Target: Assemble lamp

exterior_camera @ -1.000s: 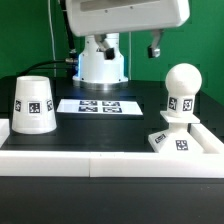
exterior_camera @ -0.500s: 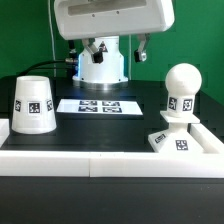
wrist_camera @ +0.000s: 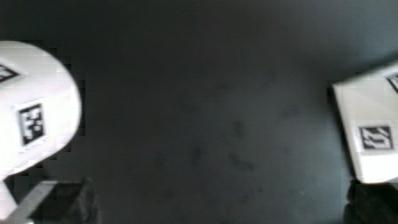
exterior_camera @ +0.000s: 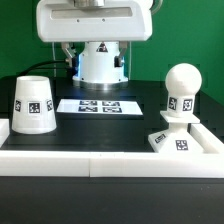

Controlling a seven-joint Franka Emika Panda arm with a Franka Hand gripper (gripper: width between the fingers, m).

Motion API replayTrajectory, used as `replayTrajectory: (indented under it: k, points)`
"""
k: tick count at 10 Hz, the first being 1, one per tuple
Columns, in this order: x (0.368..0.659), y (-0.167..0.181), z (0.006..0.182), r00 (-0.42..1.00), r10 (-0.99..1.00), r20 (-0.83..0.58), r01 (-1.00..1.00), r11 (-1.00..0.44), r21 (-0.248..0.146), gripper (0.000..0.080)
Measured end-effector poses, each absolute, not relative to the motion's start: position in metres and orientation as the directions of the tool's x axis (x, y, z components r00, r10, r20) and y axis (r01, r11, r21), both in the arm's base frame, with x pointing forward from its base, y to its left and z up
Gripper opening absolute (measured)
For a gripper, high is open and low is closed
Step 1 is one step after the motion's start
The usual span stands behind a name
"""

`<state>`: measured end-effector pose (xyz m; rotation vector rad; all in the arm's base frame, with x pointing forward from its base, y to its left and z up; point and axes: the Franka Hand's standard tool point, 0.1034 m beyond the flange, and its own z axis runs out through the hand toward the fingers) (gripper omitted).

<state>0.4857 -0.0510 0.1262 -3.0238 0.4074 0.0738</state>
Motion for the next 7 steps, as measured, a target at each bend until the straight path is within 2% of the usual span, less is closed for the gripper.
replayTrajectory:
  k: [1,4,5,7]
  points:
    - [0.483,-0.066,0.125,0.949,-0.308,-0.06,-0.313,-0.943,-0.116,0.0699]
    - [0.484,-0.063,0.125,0.96,-0.276,-0.054,-0.28,-0.954,-0.103,0.0699]
    - [0.485,-0.067,0.125,0.983,-0.18,-0.029,-0.181,-0.98,-0.082,0.0699]
    - [0.477,-0.083,0.122,0.994,-0.107,0.002,-0.106,-0.992,-0.061,0.0699]
